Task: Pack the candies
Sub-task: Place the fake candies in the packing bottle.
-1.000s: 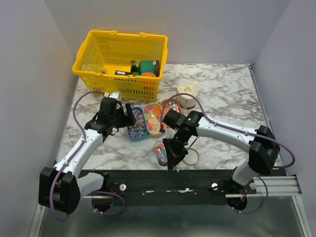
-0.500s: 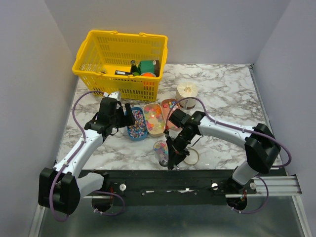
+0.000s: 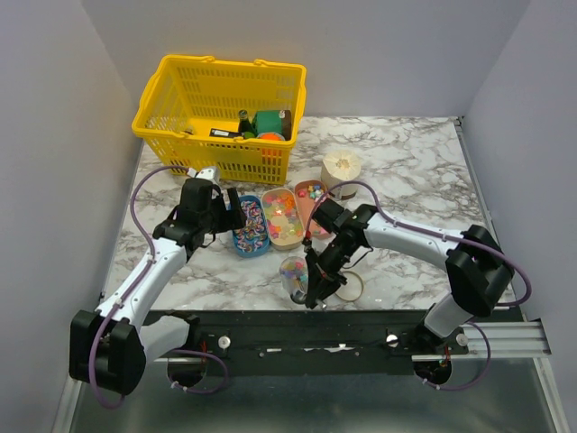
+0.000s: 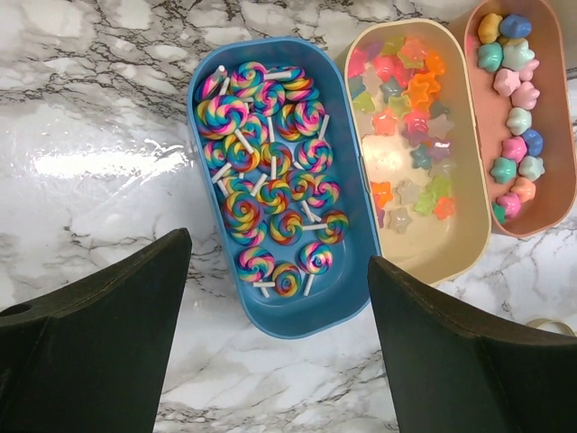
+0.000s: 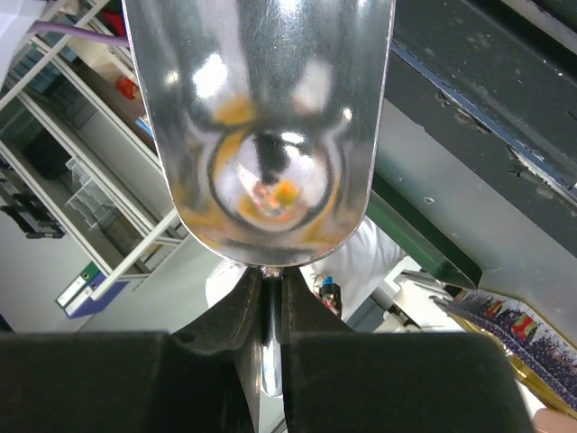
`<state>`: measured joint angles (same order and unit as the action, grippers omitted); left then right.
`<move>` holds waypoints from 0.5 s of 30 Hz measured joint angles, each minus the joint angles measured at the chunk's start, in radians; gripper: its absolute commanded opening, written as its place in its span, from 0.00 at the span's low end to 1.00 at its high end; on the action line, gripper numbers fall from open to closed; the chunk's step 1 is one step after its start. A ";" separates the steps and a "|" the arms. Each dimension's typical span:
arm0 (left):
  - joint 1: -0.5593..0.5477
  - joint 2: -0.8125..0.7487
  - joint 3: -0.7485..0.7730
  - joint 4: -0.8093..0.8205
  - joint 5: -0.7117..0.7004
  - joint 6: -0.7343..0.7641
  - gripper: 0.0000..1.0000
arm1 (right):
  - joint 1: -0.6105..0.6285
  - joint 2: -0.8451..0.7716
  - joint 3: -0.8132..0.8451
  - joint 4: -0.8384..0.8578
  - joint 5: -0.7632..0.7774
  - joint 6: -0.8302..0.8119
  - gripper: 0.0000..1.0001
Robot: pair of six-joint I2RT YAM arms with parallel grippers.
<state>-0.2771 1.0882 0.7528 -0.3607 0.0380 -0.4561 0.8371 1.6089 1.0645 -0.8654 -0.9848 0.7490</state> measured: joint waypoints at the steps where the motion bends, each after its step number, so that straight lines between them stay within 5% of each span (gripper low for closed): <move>1: 0.000 -0.002 0.000 0.000 0.000 0.000 0.91 | -0.001 -0.001 0.000 0.003 0.000 0.003 0.01; 7: 0.000 -0.024 0.000 0.000 0.029 -0.001 0.91 | -0.001 -0.044 0.012 -0.008 0.027 0.002 0.01; 15: -0.064 -0.080 0.002 0.045 0.191 -0.025 0.90 | 0.009 -0.085 0.208 -0.084 0.247 -0.098 0.01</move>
<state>-0.3416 1.0077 0.7547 -0.3161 0.2287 -0.4808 0.8463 1.5238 1.2728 -0.9489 -0.7380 0.6510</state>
